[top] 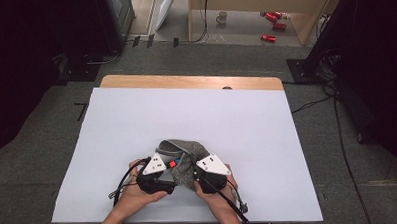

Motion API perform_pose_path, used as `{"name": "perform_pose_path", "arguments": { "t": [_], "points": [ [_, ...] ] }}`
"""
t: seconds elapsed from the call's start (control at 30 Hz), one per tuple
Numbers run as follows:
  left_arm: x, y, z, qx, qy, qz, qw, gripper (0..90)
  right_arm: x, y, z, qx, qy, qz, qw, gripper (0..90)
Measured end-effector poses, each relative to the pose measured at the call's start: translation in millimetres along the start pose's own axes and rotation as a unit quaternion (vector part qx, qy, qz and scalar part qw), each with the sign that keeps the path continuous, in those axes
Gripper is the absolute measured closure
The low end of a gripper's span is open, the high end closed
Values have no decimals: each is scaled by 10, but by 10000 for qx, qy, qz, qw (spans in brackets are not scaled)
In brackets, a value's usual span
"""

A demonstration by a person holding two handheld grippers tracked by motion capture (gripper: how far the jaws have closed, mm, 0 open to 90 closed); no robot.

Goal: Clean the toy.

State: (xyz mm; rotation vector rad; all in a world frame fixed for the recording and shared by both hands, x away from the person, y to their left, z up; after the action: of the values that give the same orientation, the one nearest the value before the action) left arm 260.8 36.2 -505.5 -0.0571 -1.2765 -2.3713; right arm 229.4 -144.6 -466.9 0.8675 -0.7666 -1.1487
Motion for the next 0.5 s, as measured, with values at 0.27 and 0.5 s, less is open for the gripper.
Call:
{"name": "perform_pose_path", "arguments": {
  "t": [0.27, 0.5],
  "points": [
    [14, -4, 1, 3, 27, -52, 10000, 326, -256, 22, 86, 170, 374, 93, 9991, 803],
    [19, -4, 0, -11, 44, -86, 10000, 327, -222, -13, 35, 169, 169, 247, 9994, 805]
  ]
}}
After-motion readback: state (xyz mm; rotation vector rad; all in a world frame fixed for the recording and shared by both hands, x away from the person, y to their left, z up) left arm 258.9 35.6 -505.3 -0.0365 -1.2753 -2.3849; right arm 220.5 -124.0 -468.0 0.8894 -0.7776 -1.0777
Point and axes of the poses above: each handheld gripper's, and its own axes: z roughly backward along the jaws, y roughly out of its top, x roughly to its right, the point moved 2 cm from there along -z, roughly forward along the jaws, and after that the axes turned 12 degrees about -y, right-handed, at the moved point
